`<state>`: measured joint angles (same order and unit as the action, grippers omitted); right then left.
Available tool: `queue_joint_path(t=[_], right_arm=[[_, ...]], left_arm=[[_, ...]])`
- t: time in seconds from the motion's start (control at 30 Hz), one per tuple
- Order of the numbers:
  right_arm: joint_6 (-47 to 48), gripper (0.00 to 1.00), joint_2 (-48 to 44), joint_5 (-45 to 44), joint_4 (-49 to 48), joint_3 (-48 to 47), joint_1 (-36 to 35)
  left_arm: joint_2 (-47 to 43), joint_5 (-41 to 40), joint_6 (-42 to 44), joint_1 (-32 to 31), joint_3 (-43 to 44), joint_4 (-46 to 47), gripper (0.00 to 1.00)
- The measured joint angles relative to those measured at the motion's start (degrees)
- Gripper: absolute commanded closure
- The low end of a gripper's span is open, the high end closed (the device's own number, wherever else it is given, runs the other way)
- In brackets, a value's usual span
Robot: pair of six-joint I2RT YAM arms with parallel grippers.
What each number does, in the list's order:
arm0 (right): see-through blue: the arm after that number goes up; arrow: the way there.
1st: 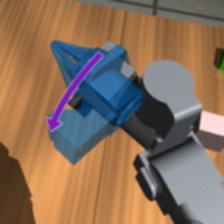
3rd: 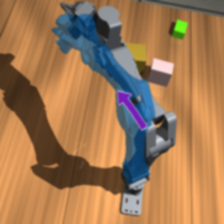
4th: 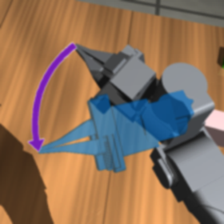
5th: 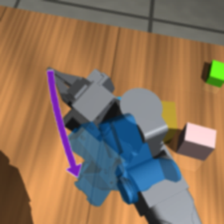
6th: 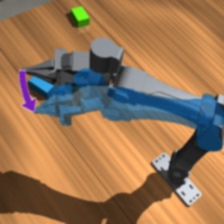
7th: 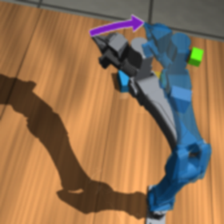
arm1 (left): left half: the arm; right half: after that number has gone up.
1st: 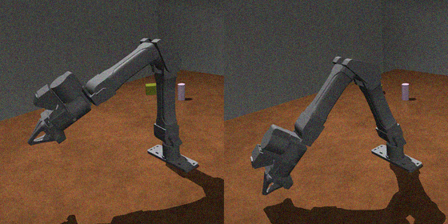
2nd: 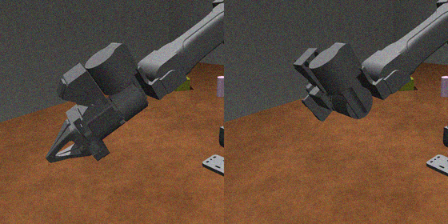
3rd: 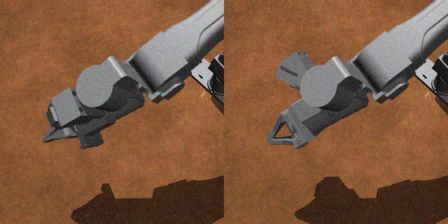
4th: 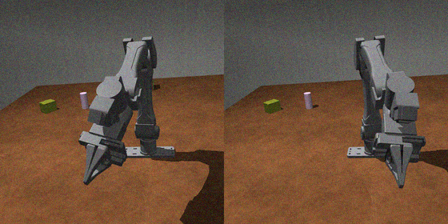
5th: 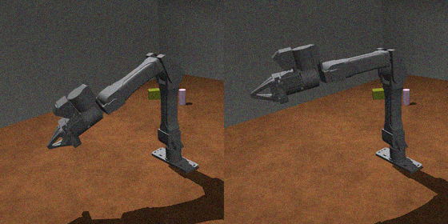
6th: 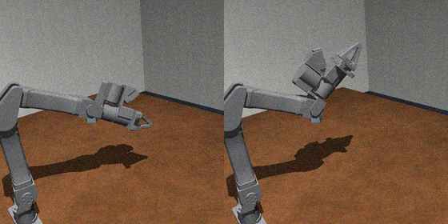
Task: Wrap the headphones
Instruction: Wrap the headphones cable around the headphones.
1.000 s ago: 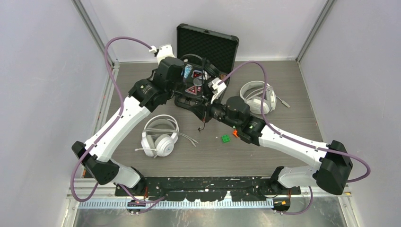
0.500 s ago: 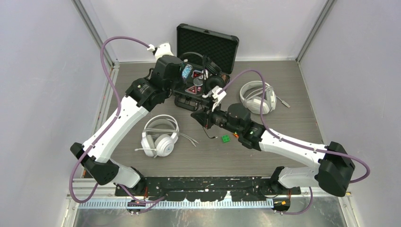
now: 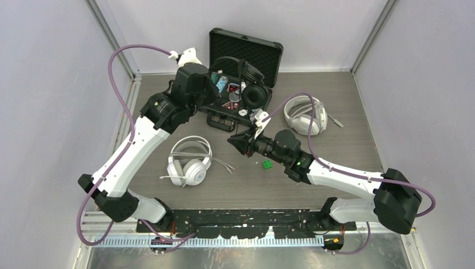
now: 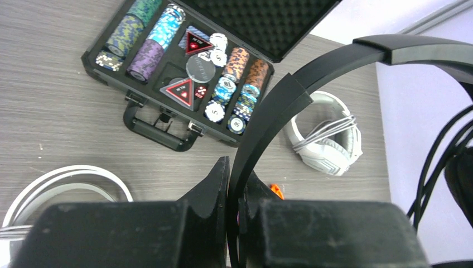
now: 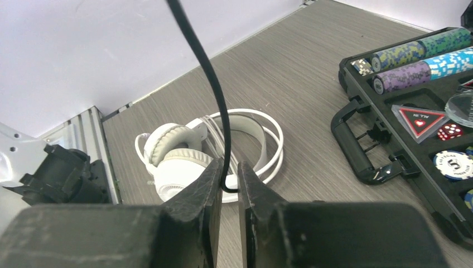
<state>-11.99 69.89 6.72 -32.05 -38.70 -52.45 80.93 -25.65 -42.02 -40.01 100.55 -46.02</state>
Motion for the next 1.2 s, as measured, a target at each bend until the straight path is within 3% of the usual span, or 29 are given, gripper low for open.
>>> queue_joint_path(t=[0.2, 0.57, 0.73, 1.2], right_arm=[[3.4, 0.6, 0.0, -0.4, -2.1, 1.5, 0.0], [7.9, 0.54, 0.8, 2.4, -4.4, 3.1, 0.1], [9.6, 0.46, 2.6, 2.4, -4.4, 3.1, 0.2], [12.6, 0.46, 3.7, 3.3, -4.7, 4.2, 1.2]], left_arm=[[-0.6, 1.9, -1.2, 0.0, 1.3, 0.0, 1.0], [-0.7, 4.1, -2.5, 0.0, 2.0, -0.1, 1.0], [-0.7, 4.9, -2.8, 0.0, 3.7, -0.1, 1.0], [-0.7, 5.7, -2.7, 0.0, 4.4, -0.2, 1.0]])
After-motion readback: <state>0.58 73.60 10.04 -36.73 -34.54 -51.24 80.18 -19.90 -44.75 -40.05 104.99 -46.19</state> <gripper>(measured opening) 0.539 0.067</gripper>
